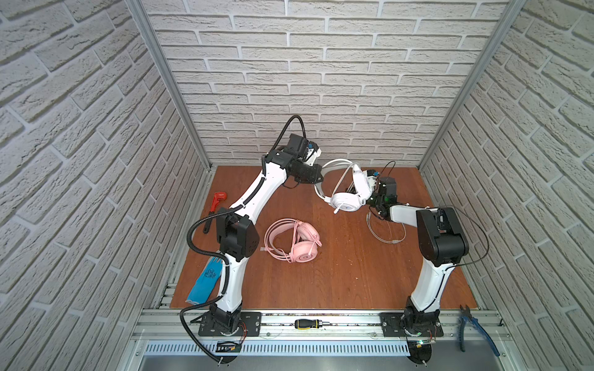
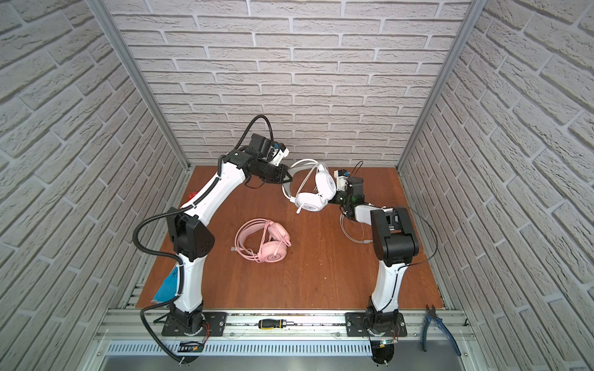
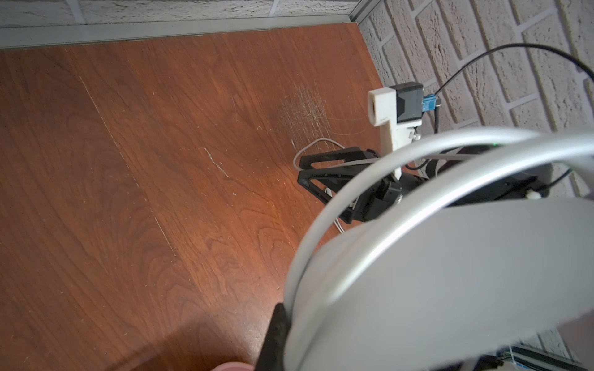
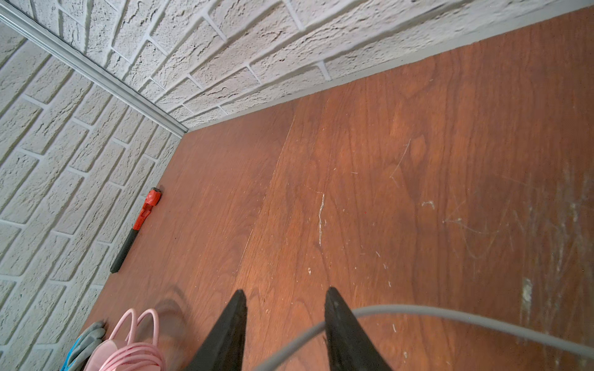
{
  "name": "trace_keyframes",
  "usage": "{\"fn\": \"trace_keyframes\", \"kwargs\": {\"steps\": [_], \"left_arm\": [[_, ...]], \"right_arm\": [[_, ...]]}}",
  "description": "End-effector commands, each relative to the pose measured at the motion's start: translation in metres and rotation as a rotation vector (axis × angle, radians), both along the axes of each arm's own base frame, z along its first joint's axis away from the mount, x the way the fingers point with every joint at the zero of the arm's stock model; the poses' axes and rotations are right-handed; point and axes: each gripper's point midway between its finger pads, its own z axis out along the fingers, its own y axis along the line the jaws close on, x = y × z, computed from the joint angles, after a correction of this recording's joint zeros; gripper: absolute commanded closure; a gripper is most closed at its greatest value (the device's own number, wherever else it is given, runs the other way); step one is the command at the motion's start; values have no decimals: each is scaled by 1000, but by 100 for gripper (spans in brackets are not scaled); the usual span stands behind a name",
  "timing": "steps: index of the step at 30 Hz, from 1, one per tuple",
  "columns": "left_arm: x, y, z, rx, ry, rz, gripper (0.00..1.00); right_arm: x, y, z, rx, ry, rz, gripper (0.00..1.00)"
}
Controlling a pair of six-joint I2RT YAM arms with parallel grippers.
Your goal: Wrap the headphones
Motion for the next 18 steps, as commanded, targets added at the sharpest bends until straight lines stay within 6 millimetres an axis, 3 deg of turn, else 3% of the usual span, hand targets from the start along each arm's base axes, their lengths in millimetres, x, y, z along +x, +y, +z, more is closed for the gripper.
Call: {"fn": "trace_keyframes", "kwargs": {"steps": [1,10,11,18], "left_arm": [[-10,-8,51,-103,-70,-31,100],[-5,-8,57,-138,-72,-18,100],[-5,-8,57,-138,-70,-17,100],[-1,-3,56,-129,-69,8,100]], "right_arm": [[7,-5,3,-72,2,-15,57],[-2,-15,-24,-195,139,-5,61],[-3,-16,-38,-198,170,-1,62],[-17,-17,-47,-207,221,12,81]]}}
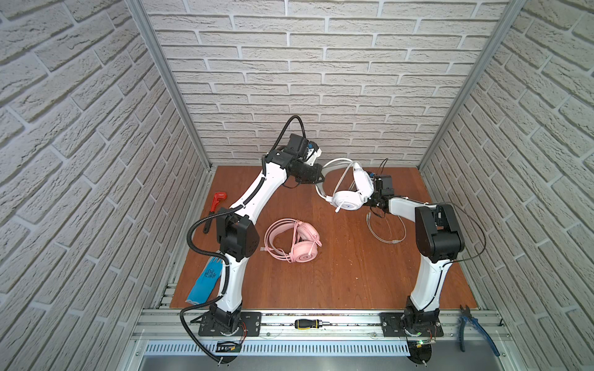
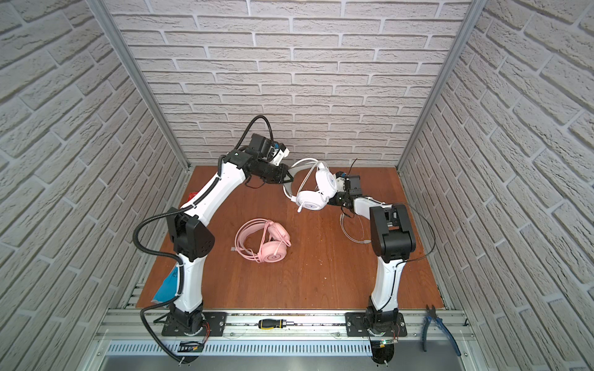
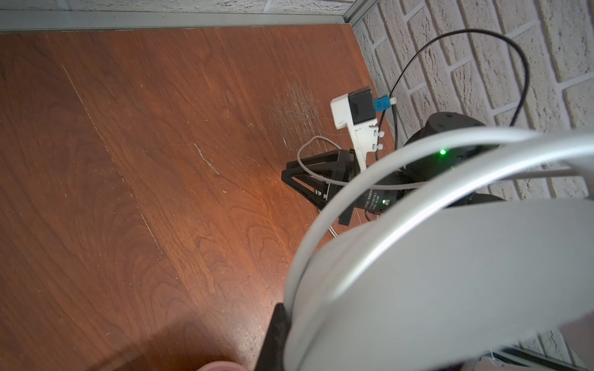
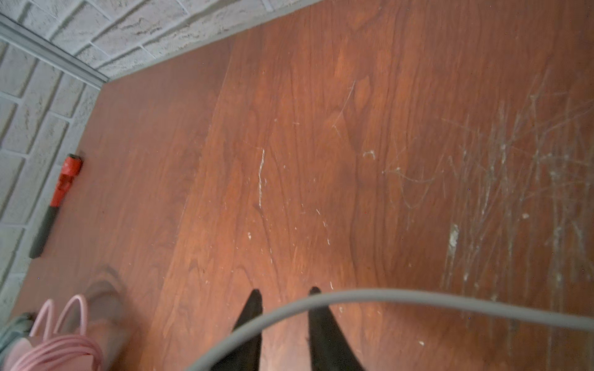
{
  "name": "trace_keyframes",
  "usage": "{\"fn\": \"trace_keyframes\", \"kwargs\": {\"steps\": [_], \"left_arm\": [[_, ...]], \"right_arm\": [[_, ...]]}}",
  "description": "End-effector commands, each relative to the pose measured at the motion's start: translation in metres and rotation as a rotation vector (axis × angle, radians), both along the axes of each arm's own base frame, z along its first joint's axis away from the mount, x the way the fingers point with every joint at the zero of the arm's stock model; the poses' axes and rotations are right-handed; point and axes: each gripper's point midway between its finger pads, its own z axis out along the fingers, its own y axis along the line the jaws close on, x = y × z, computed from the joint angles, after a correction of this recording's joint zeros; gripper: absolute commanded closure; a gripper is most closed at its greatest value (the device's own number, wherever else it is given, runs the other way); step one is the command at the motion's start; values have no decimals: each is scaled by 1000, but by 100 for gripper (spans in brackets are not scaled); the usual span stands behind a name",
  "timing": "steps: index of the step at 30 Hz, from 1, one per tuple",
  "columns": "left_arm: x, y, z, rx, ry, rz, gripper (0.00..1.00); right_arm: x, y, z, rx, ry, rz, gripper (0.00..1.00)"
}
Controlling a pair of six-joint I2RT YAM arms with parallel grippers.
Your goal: Wrap the headphones
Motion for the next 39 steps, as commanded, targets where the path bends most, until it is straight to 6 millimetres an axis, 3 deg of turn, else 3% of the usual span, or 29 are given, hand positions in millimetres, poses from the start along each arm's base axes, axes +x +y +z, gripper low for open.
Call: {"fn": "trace_keyframes", "kwargs": {"steps": [1,6,15,17,19,21,24,31,39], "left_arm": [[0,-1,54,-103,-100,0,100],[7,0,48,-115,-80,20,100],[14,6,43,-135,-62,45,100],[14,9,41,-131,-60,51,100],[15,10,37,-128,-54,55,100],[16,9,34,-128,-48,57,100],[18,10,32,-129,-48,66,100],[22,14,34,-140,-43,87,100],[23,16,33,-136,-39,101,100]], "right_arm": [[-9,-1,12,-26,-7,20,84],[-35,-1,16,-53,20,54,93],[-95,-8,25,-104,146,82,94],[-110,-19,22,-159,216,56,90],[-121,-31,18,-218,282,22,79],[-128,-41,14,-263,324,-8,67],[-131,-51,2,-310,370,-44,60],[-133,-58,-28,-352,477,-47,59],[-138,-67,-40,-428,543,-24,58]]}}
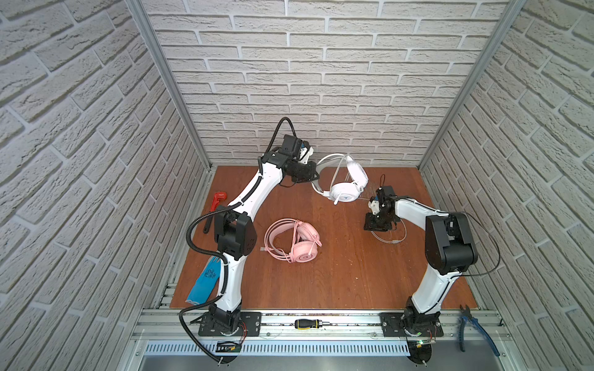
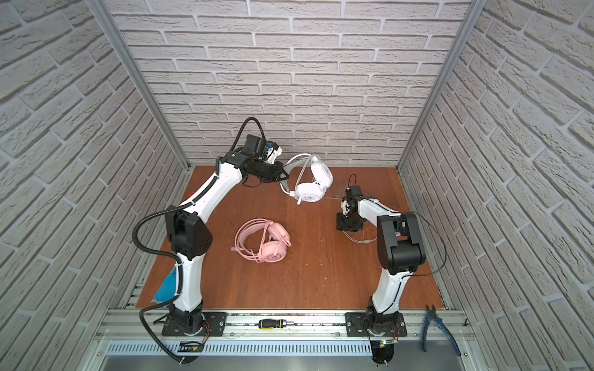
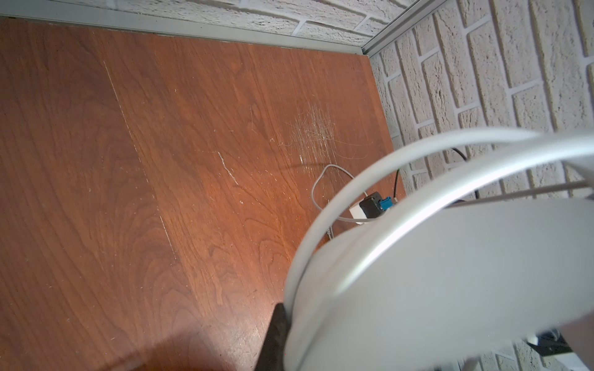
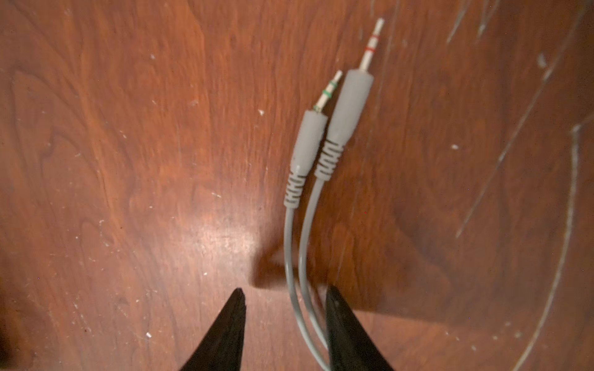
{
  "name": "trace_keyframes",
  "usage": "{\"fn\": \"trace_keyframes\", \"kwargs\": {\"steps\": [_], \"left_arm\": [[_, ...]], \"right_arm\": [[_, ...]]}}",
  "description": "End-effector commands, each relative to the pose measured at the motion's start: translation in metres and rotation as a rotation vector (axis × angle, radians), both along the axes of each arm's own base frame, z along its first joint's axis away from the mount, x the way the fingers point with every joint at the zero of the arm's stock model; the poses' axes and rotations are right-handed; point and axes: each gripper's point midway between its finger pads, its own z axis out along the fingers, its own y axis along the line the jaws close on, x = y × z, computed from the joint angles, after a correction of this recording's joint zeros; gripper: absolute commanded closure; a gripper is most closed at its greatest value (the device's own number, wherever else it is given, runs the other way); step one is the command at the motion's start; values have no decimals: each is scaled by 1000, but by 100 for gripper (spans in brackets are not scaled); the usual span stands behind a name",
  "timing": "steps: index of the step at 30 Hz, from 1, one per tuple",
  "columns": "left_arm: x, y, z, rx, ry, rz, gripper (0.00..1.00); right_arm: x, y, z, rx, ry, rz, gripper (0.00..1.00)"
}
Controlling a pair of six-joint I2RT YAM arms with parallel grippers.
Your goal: Wrap the headphones
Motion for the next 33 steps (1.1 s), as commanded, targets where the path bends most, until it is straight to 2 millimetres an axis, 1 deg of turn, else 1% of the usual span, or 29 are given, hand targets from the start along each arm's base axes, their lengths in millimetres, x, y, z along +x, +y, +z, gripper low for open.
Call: {"fn": "trace_keyframes", "kwargs": {"steps": [1,4,6,10,14,17,20,21,26,28,33], "left_arm": [[-1,-1,45,-83,-90,-3,100],[4,4,41,-65,-88,31,100],[10,10,37,-58,-73,72,100],[19,16,35,-78,-51,111,100],[23,19,35,-80,-49,130,100],[28,24,32,-66,-48,158,100],[31,30,28,-55,-35,190,100],[33,33,26,-55,-31,203,100],[45,42,20,-61,-10,271,100],[50,46,18,-65,-3,299,100],[65,54,12,-86,9,369,100]], "right_arm": [[0,-9,2,-61,27,20,62],[-6,-11,-5,-92,72,39,76],[-11,-11,-10,-101,94,52,82],[-20,-4,-16,-85,106,61,86],[-28,6,-19,-57,118,75,88],[-34,15,-15,-45,119,114,94],[-35,29,2,23,74,144,94],[-34,34,11,56,47,153,94],[-34,68,71,243,-102,259,95],[-37,76,94,277,-152,307,94],[-53,92,140,357,-266,408,94]]}}
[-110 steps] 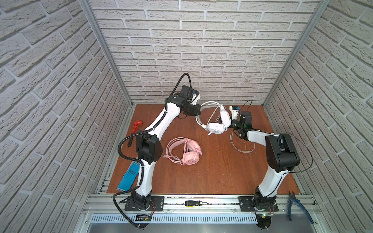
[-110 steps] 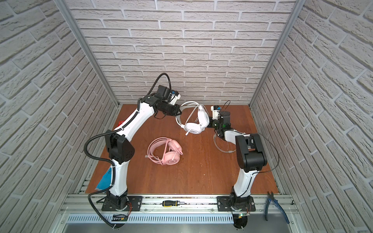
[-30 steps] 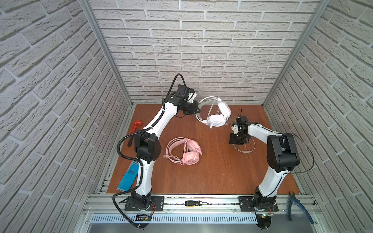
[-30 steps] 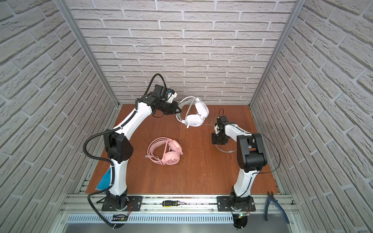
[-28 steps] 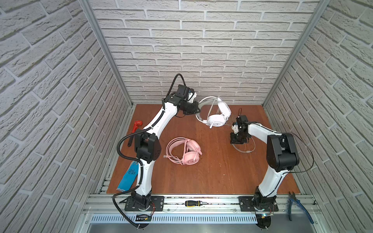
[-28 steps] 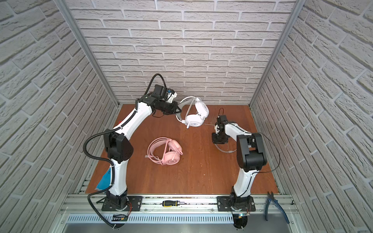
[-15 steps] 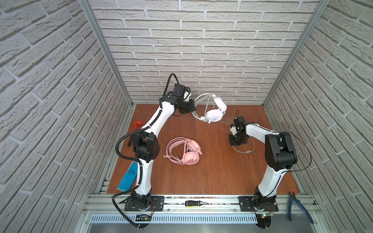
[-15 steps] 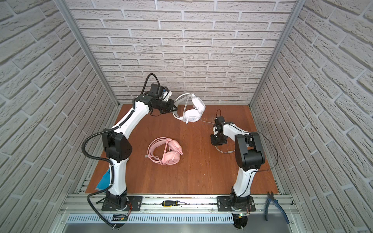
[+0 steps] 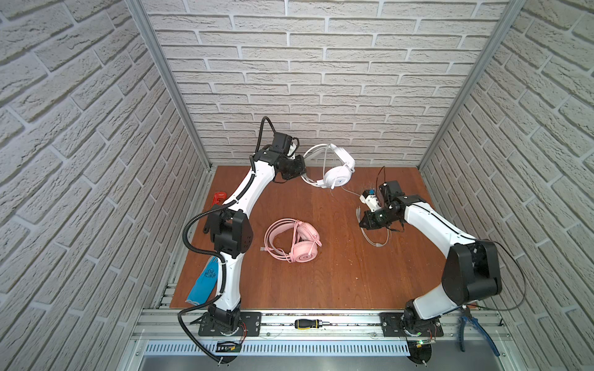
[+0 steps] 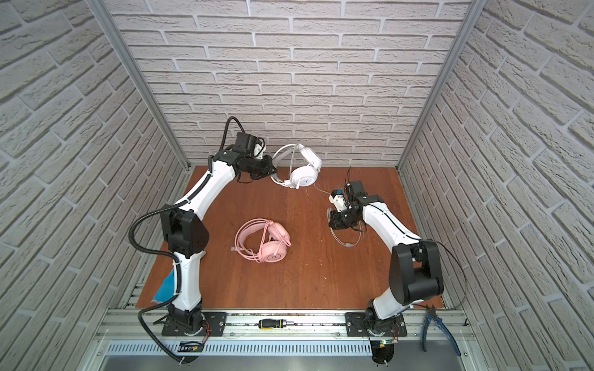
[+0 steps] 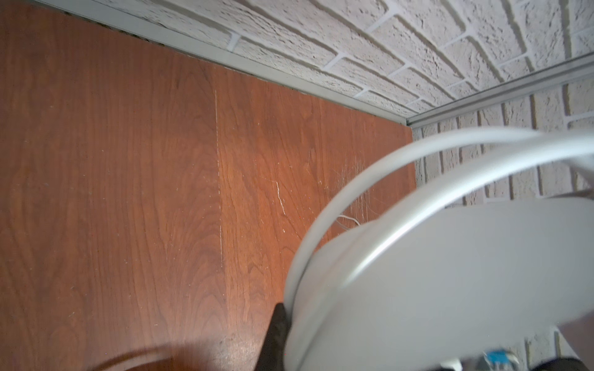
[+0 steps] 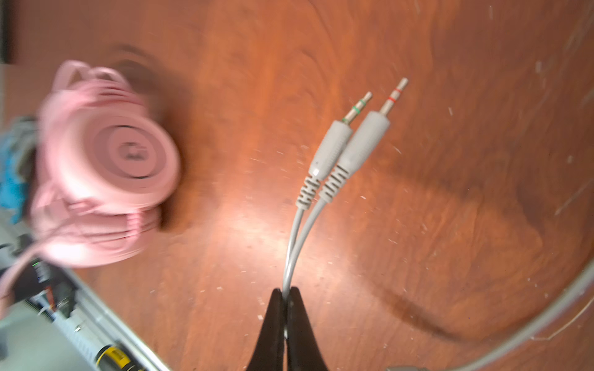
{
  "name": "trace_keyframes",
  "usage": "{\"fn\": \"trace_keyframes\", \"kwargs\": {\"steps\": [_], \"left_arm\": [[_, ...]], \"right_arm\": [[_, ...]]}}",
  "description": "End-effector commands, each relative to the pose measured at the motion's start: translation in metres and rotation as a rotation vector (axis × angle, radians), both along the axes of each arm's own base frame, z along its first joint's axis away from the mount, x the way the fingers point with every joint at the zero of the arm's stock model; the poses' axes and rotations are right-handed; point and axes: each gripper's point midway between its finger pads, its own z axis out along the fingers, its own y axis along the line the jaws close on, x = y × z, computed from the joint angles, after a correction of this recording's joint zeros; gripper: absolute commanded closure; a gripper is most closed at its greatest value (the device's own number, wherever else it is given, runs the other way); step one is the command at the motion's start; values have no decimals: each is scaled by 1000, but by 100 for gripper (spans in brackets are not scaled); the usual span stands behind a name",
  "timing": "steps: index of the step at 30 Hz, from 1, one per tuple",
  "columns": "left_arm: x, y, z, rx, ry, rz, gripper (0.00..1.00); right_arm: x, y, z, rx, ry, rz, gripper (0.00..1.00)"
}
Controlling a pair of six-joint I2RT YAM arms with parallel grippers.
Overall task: Wrap the headphones
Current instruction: 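Lift the plug end with the right gripper up beside the held white headset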
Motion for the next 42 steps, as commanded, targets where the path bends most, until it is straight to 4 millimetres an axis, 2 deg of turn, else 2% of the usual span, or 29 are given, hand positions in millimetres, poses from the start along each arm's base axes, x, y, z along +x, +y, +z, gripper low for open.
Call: {"fn": "trace_keyframes", "kwargs": {"steps": [1,7,14,20,28,34,37,42], "left_arm": [[24,3,15,-72,-61,69,100],[35,4,2,-61,-42,109,100],[32,12,-22,76,-9,133,100],[21,14,-51,206,38,128,100],[19,7,-63,226,51,113,100],[15,3,-78,254,76,86,100],[9,-1,-83,271,85,54,100],[-2,-9,-86,302,87,-7,100]], "right_arm": [[-19,23,35,112,-68,125,94],[-47,57,99,295,-258,301,94],[-46,85,167,468,-391,394,94],[-25,101,215,589,-473,407,94],[-9,119,266,725,-566,408,94],[10,121,316,834,-655,345,94],[27,119,329,825,-682,285,94],[62,108,339,820,-702,162,94]]}}
